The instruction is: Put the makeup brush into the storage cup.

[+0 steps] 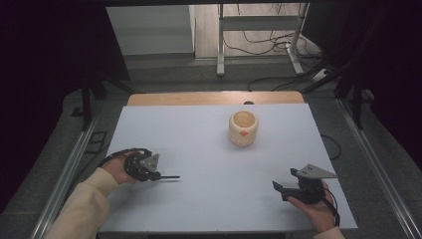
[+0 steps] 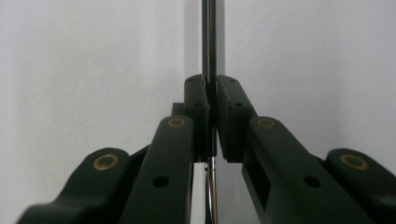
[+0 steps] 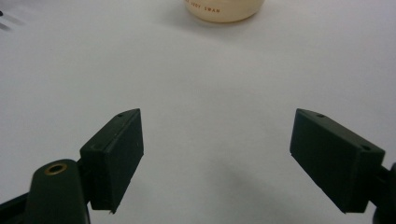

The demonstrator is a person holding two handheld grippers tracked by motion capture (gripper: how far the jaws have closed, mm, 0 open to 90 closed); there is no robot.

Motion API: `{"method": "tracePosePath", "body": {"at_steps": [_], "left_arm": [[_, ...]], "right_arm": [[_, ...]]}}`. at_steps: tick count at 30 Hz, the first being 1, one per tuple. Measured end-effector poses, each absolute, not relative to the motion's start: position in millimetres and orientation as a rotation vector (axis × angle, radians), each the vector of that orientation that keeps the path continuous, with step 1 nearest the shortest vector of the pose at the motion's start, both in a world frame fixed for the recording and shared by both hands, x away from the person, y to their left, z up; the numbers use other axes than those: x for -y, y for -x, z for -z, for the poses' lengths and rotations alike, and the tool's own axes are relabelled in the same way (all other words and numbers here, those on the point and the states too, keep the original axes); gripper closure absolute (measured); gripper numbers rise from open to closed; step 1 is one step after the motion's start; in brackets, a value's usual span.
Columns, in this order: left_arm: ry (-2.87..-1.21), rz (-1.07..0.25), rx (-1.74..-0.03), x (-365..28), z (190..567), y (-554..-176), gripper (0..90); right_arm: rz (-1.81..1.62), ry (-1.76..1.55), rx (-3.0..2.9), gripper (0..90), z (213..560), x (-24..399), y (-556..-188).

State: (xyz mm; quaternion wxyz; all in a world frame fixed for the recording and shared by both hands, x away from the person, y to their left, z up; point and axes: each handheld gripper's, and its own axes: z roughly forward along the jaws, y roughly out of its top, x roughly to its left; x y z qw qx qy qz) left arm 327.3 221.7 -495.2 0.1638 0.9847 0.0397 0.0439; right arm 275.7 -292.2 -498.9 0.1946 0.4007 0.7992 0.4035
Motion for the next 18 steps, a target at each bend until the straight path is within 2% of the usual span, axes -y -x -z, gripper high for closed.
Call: {"method": "tracePosePath", "body": {"at_steps": [10,15,18], "left_arm": [[-2.752,-0.145,-0.226,-214,484,-313,83.6],[-2.776,-0.162,-0.256,-208,480,-310,83.6],[-2.758,-0.176,-0.345,-204,475,-306,83.6]], "right_arm": [[-1.13,-1.125,-2.236,17.9,498,292,-275],[-1.129,-1.126,-2.235,18.0,498,292,-276],[-1.132,-1.125,-2.234,18.1,498,292,-275]]}}
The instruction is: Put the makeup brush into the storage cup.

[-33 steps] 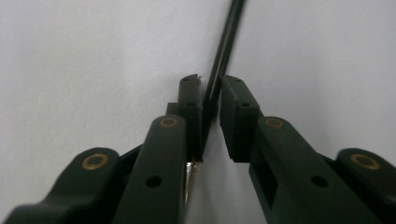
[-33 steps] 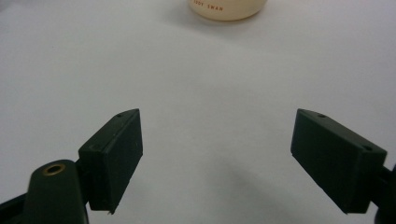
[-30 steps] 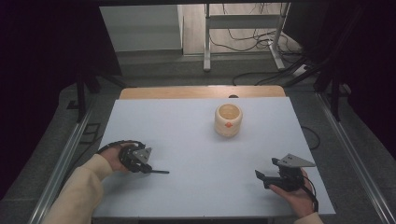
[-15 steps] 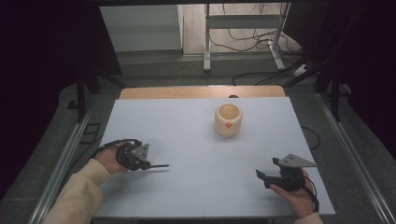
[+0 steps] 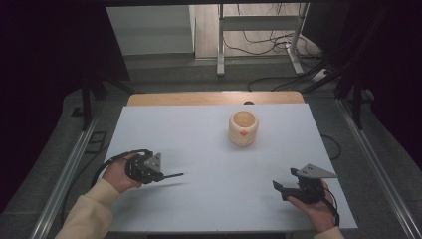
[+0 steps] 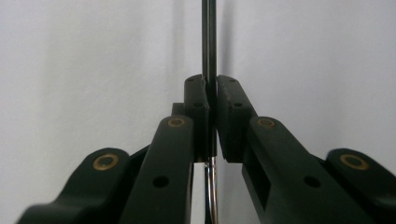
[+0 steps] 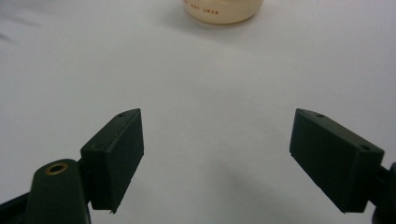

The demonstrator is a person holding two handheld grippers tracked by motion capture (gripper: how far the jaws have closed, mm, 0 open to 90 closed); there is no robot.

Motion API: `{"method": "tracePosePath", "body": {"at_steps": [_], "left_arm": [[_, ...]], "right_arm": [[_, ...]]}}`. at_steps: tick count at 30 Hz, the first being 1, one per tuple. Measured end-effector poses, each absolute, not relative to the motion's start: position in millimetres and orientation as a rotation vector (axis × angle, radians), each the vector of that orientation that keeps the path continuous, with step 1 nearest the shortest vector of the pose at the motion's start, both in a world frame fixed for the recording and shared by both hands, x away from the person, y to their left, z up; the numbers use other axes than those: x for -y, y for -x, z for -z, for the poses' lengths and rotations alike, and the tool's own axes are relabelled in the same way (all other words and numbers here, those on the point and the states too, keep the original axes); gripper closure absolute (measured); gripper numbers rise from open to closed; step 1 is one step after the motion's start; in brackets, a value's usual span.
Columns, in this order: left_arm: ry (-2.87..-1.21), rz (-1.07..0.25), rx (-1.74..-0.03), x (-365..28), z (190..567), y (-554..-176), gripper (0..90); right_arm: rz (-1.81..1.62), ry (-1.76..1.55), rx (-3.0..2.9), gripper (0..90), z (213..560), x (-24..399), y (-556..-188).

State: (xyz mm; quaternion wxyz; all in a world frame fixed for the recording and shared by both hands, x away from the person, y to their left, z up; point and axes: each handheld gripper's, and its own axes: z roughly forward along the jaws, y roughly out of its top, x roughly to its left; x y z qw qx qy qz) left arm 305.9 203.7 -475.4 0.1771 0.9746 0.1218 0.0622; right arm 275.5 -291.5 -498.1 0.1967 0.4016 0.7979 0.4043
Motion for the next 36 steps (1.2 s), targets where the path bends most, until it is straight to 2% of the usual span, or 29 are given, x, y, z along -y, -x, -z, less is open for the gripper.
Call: {"method": "tracePosePath", "body": {"at_steps": [7,17,29,36], "left_arm": [[-2.732,-0.242,-0.436,-193,473,-298,83.7],[-2.721,-0.337,-0.483,-181,471,-286,83.6],[-2.684,-0.353,-0.537,-182,463,-270,83.7],[-2.685,-0.378,-0.508,-177,458,-259,83.7]], "right_arm": [[-1.129,-1.126,-2.234,18.1,499,292,-276],[-1.132,-1.127,-2.231,18.1,498,291,-275],[-1.13,-1.123,-2.227,18.3,497,289,-275],[-1.138,-1.118,-2.219,18.3,496,287,-274]]}}
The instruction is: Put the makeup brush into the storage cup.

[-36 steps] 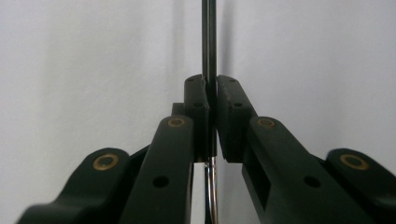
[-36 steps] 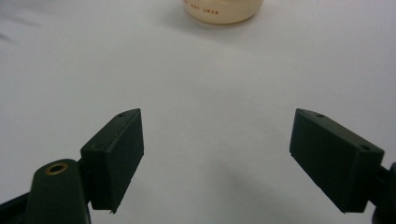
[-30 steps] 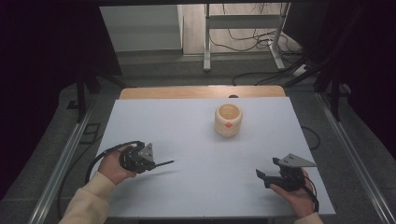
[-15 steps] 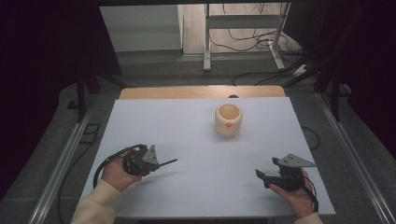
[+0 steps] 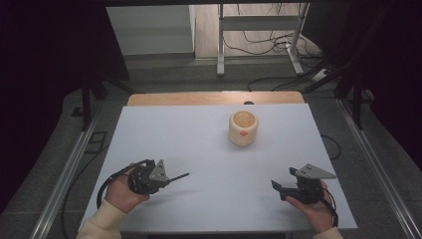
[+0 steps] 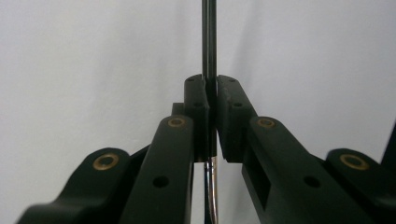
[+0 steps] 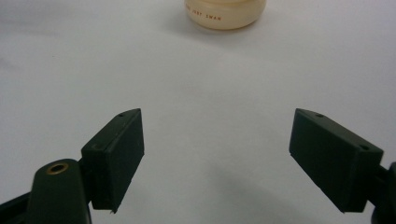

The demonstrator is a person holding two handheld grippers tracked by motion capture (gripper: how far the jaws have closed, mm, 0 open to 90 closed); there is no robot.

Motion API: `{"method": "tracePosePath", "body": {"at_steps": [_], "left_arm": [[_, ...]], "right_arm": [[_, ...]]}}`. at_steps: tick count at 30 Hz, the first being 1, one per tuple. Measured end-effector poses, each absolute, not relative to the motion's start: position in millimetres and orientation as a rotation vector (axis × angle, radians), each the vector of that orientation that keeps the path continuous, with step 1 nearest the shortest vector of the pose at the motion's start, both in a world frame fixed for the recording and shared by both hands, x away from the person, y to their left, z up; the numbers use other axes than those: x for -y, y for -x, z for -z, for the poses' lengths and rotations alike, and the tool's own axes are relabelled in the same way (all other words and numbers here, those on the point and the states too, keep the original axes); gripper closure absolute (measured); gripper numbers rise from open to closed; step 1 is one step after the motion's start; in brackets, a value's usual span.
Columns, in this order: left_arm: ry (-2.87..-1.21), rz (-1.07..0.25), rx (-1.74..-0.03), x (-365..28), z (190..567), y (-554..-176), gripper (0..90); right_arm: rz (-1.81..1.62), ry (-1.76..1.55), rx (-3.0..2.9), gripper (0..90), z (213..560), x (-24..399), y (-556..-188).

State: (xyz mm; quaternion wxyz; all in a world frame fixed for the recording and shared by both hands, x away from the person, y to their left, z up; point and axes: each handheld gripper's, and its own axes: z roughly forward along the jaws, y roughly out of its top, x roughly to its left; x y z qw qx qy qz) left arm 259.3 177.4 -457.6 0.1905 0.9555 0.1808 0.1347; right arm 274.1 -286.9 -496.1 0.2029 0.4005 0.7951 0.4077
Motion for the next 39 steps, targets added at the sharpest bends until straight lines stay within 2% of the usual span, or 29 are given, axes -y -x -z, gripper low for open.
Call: {"method": "tracePosePath", "body": {"at_steps": [8,39], "left_arm": [[-2.67,-0.409,-0.486,-169,456,-253,83.6],[-2.619,-0.391,-0.445,-138,454,-256,83.6]], "right_arm": [[-1.138,-1.116,-2.211,18.4,494,283,-275],[-1.155,-1.037,-2.235,18.0,491,264,-275]]}}
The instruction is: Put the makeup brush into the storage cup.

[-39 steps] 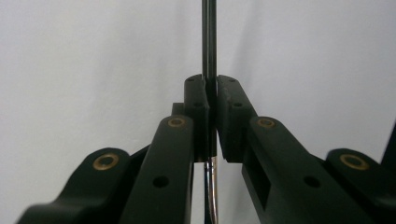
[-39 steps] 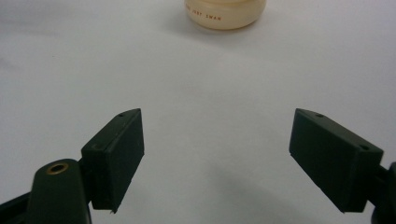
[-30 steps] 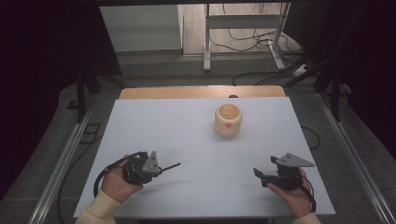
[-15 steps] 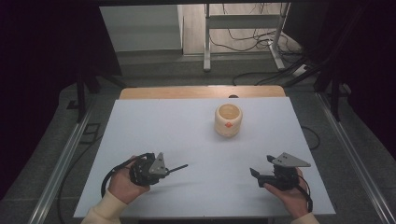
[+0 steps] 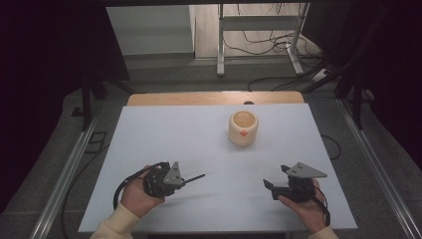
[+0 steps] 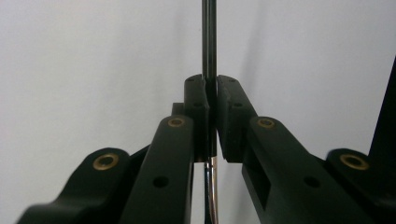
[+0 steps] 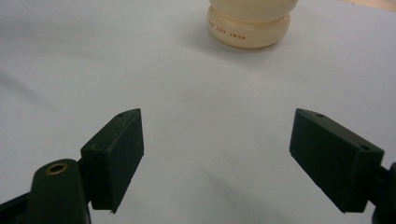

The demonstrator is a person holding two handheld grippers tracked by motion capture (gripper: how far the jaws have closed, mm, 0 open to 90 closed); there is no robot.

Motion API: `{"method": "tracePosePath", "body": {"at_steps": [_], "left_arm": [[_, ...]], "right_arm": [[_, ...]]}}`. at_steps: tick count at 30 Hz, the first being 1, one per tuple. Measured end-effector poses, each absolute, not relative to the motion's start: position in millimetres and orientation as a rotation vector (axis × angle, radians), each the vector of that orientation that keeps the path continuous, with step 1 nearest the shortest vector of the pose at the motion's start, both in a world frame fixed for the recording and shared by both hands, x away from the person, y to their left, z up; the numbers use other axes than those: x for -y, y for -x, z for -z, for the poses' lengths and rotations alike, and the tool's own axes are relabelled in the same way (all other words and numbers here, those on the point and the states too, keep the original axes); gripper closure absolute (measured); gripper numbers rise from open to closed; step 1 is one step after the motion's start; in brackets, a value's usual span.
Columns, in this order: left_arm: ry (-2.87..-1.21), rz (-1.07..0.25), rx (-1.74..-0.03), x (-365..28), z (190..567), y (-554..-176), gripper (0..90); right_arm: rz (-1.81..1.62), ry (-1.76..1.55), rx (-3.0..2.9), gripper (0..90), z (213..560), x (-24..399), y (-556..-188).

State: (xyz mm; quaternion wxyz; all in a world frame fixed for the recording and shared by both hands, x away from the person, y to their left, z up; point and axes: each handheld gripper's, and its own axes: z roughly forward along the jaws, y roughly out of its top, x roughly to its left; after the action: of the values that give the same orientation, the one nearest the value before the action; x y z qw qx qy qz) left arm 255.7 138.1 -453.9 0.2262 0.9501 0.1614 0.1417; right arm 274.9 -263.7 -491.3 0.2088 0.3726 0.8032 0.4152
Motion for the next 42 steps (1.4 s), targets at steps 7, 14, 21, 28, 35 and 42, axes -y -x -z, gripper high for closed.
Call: {"method": "tracePosePath", "body": {"at_steps": [7,14,21,28,35,42], "left_arm": [[-2.622,-0.39,-0.428,-128,453,-259,83.6],[-2.633,-0.401,-0.413,-117,452,-261,83.7],[-2.643,-0.399,-0.396,-109,453,-262,83.6],[-2.641,-0.389,-0.409,-105,454,-266,83.6],[-2.664,-0.4,-0.415,-97,456,-272,83.6],[-2.669,-0.382,-0.395,-88,457,-276,83.6]], "right_arm": [[-1.154,-1.012,-2.249,17.9,490,258,-276],[-1.161,-0.984,-2.268,17.7,489,250,-276],[-1.157,-0.969,-2.283,17.6,489,247,-277],[-1.163,-0.95,-2.29,17.6,484,241,-278],[-1.168,-0.91,-2.318,17.7,478,228,-280],[-1.133,-0.847,-2.36,18.2,478,212,-280]]}}
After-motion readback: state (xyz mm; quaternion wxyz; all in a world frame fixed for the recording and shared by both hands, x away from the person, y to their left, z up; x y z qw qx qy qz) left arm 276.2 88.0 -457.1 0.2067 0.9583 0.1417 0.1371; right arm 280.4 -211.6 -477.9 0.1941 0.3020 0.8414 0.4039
